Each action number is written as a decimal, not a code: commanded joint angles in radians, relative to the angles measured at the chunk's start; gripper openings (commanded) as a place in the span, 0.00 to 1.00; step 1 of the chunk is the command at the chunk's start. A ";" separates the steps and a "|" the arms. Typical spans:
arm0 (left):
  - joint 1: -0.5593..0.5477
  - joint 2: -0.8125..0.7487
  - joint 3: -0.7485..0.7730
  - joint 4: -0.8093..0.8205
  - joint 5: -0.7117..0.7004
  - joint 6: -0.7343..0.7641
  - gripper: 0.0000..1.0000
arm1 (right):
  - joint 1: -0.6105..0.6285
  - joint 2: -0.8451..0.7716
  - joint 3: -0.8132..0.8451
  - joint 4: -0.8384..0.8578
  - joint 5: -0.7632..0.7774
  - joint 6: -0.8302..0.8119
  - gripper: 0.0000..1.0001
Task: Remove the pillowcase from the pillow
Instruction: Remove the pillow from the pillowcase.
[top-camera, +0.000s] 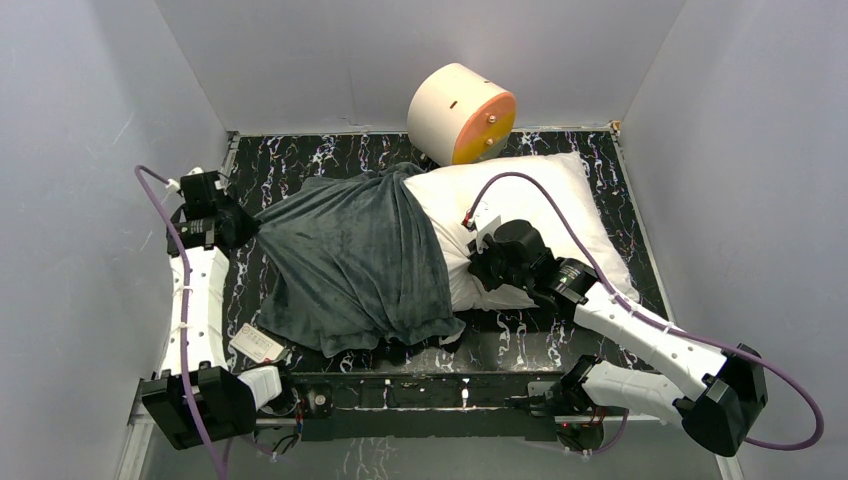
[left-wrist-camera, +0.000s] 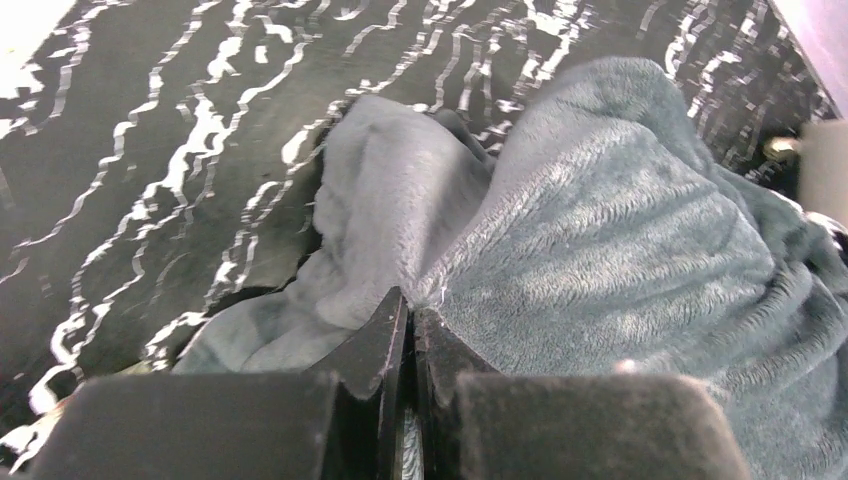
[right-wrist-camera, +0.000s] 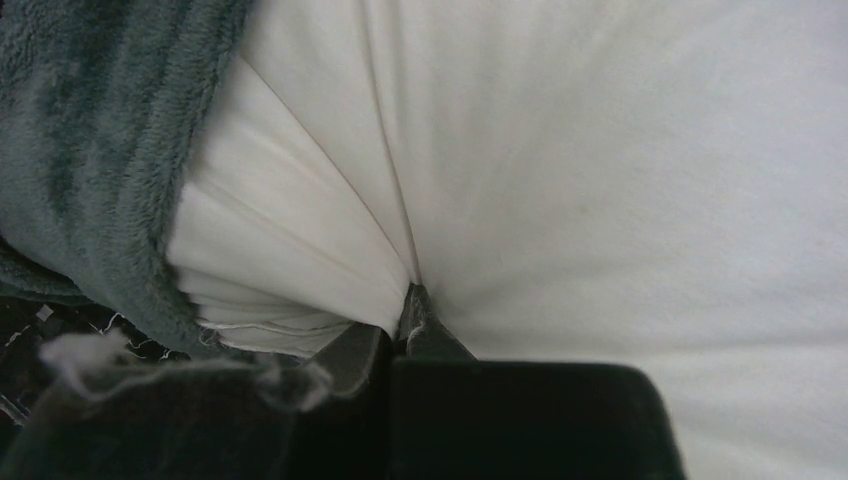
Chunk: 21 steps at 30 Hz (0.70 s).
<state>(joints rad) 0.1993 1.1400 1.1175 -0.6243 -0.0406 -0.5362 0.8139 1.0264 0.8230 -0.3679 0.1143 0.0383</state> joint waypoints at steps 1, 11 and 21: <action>0.099 -0.006 0.073 -0.042 -0.224 0.053 0.00 | -0.021 0.009 0.001 -0.171 0.140 0.035 0.00; 0.109 -0.008 -0.076 0.080 0.221 0.080 0.00 | -0.021 -0.105 0.089 -0.039 -0.103 0.029 0.14; 0.109 0.005 -0.156 0.097 0.338 0.083 0.00 | -0.021 -0.025 0.340 0.071 0.059 0.096 0.78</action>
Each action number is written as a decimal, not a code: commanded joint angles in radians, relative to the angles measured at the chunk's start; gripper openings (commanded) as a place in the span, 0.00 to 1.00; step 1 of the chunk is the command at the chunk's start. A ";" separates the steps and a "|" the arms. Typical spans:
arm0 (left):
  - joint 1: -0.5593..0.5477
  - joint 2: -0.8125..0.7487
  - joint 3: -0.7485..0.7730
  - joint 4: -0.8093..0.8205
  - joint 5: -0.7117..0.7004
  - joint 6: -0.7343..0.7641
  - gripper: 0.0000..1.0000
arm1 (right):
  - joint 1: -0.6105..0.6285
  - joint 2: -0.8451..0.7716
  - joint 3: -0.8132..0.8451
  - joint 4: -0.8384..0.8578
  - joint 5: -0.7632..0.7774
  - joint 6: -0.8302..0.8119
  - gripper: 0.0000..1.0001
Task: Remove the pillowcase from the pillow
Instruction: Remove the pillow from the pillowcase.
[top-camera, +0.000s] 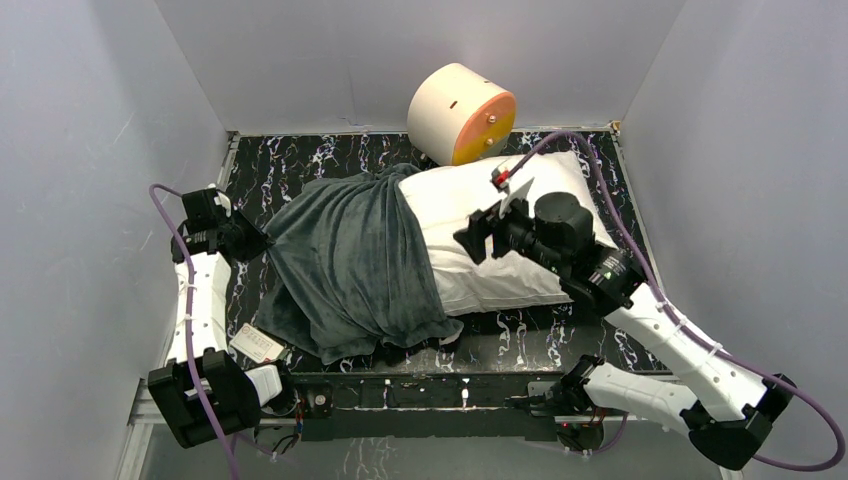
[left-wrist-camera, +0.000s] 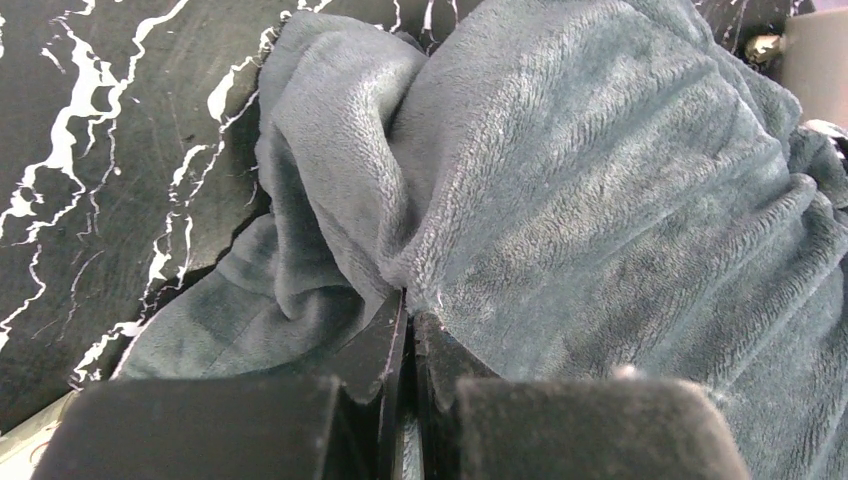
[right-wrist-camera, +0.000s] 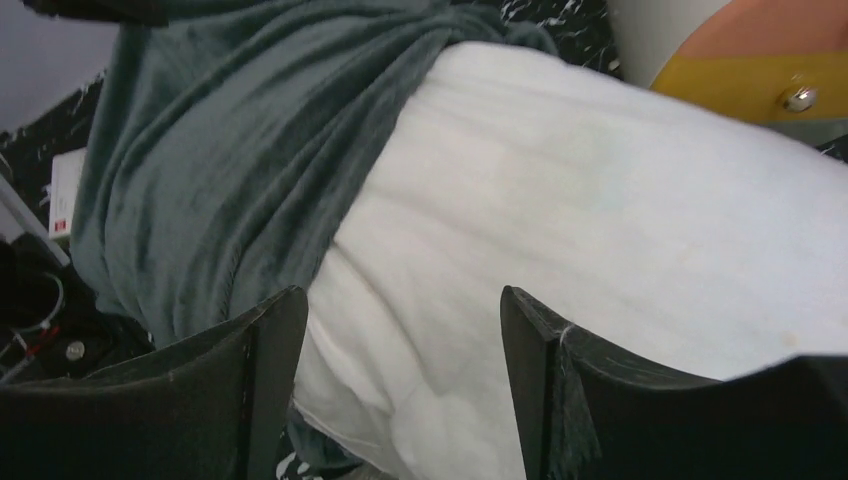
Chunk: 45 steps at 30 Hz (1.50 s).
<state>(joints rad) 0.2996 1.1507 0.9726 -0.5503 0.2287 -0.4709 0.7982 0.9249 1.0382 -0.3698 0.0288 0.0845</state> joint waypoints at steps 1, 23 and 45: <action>0.009 -0.007 -0.016 0.025 0.070 0.017 0.00 | -0.007 0.124 0.165 0.057 0.205 0.063 0.80; 0.010 -0.183 0.005 0.019 -0.443 -0.041 0.00 | -0.500 0.579 -0.045 -0.096 0.536 0.532 0.98; 0.007 0.226 0.204 0.360 0.523 -0.011 0.98 | -0.502 0.195 -0.343 0.074 0.098 0.376 0.94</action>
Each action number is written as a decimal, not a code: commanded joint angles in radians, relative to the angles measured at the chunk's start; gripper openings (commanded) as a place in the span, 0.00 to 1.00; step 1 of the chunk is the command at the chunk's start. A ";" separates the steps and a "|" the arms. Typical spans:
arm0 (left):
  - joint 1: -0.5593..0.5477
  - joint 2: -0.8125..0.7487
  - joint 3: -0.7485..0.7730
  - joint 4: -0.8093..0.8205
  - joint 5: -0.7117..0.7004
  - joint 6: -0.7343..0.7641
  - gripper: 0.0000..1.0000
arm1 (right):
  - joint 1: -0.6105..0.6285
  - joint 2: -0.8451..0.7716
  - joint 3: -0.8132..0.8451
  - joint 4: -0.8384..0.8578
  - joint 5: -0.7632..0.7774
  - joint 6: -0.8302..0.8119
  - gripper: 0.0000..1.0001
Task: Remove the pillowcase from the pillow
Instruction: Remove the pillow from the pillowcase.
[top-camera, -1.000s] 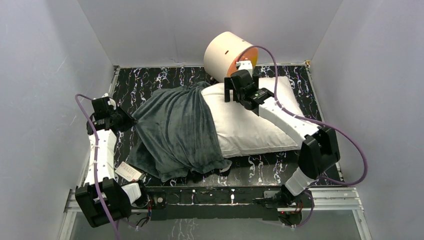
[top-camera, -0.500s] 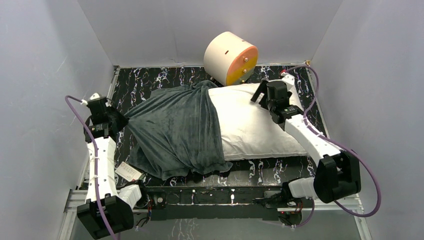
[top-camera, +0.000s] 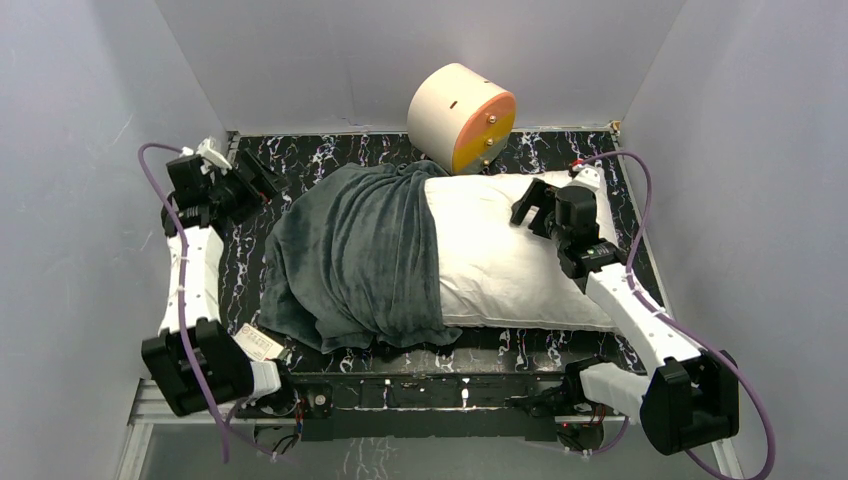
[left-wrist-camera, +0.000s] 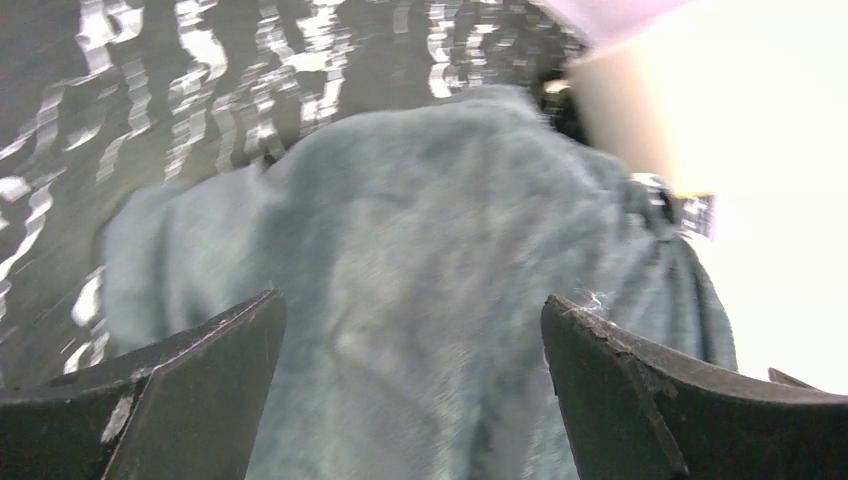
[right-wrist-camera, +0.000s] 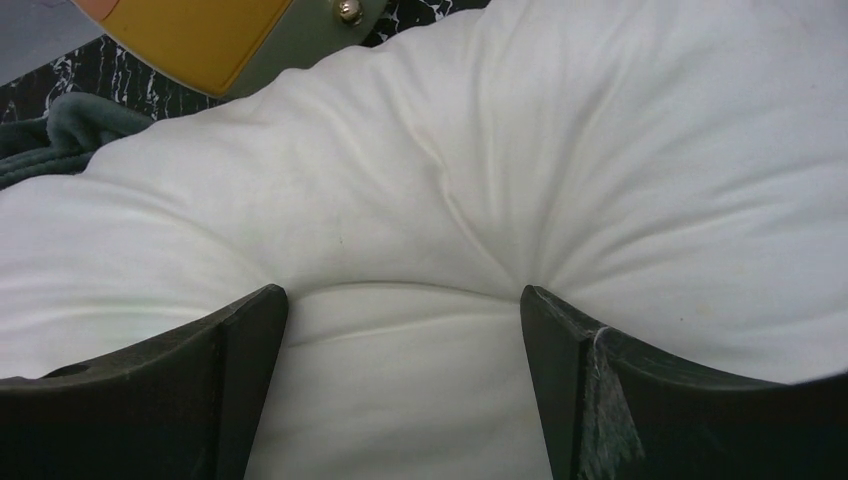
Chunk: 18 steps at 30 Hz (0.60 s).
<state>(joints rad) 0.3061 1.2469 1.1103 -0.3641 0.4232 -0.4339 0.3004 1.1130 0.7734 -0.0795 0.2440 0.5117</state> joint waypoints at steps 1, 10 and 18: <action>-0.004 0.177 0.073 0.220 0.362 -0.075 0.98 | -0.004 0.004 -0.079 -0.217 -0.123 -0.055 0.94; -0.109 0.526 0.057 0.642 0.542 -0.307 0.98 | -0.004 0.011 -0.059 -0.236 -0.142 -0.085 0.95; -0.158 0.597 -0.076 1.013 0.600 -0.551 0.52 | -0.004 0.029 0.019 -0.284 -0.225 -0.125 0.95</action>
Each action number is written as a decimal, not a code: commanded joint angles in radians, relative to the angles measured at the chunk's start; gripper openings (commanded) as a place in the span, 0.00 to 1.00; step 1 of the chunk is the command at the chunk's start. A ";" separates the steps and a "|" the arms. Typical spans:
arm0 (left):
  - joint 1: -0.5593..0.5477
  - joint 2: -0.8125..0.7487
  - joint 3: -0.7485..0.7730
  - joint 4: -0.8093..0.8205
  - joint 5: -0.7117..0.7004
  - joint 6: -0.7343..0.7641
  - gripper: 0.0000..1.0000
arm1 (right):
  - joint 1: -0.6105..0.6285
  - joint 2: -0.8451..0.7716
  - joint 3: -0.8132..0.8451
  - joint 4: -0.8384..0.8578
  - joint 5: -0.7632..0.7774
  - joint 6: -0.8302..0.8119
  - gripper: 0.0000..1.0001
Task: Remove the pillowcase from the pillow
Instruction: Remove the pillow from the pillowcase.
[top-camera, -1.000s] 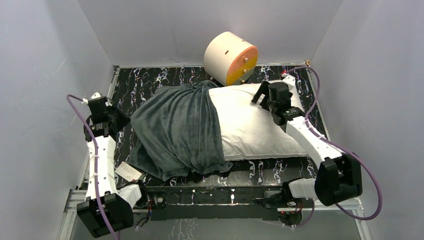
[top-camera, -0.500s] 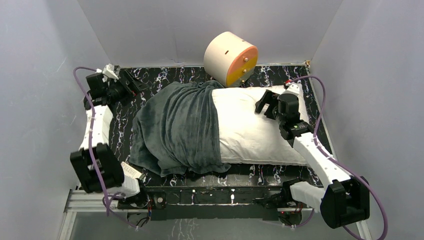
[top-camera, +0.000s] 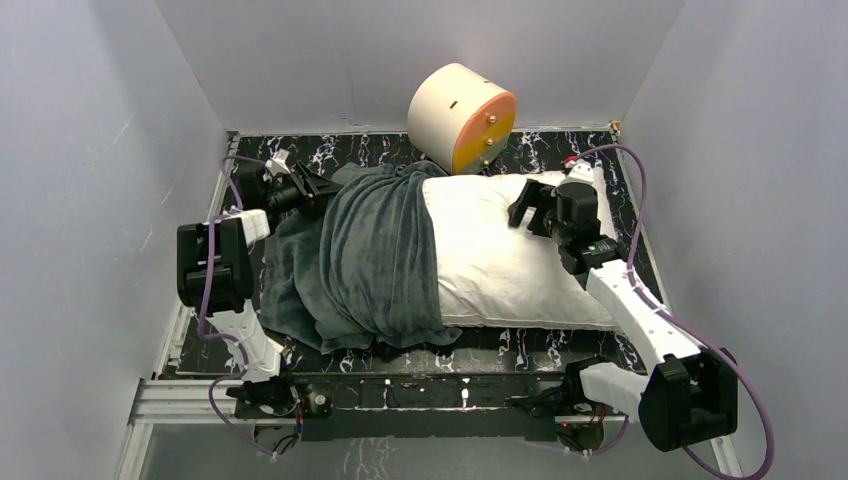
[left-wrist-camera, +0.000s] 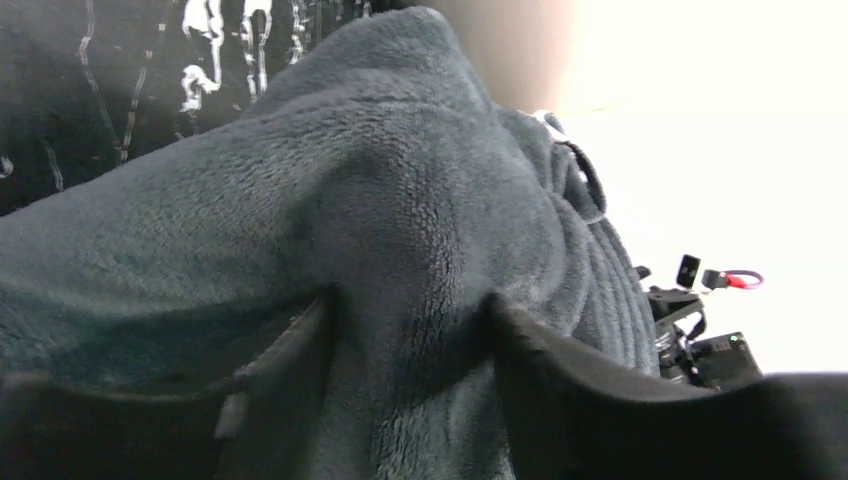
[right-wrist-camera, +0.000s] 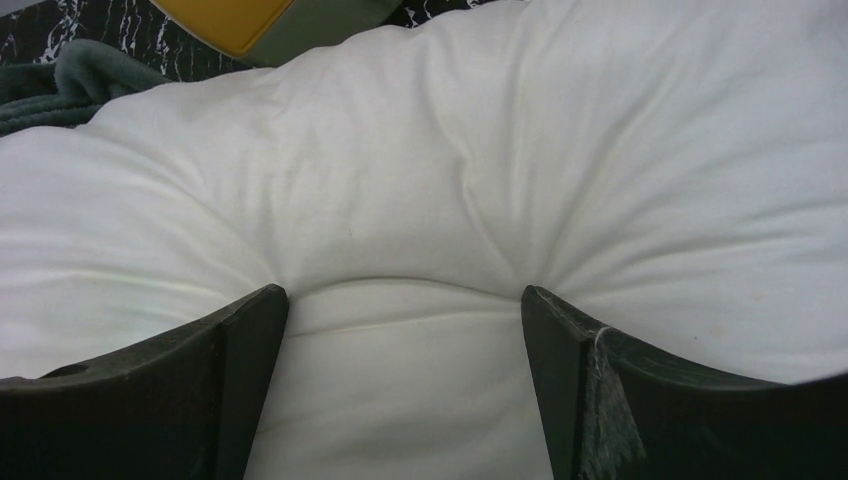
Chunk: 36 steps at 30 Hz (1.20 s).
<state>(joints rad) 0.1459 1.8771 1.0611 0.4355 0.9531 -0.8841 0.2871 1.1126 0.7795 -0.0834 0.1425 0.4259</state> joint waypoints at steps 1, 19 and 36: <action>0.003 -0.045 -0.037 0.200 0.056 -0.085 0.42 | 0.009 0.018 0.032 -0.284 -0.134 -0.048 0.95; -0.003 -0.232 0.068 -0.396 -0.205 0.311 0.00 | 0.371 0.215 0.291 -0.285 0.137 -0.135 0.85; 0.317 -0.356 0.195 -0.811 -0.670 0.388 0.00 | 0.213 0.286 0.038 -0.273 0.144 0.162 0.76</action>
<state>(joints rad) 0.3664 1.5673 1.2076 -0.3405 0.4667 -0.5518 0.5621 1.3403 0.9051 -0.0486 0.1932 0.5934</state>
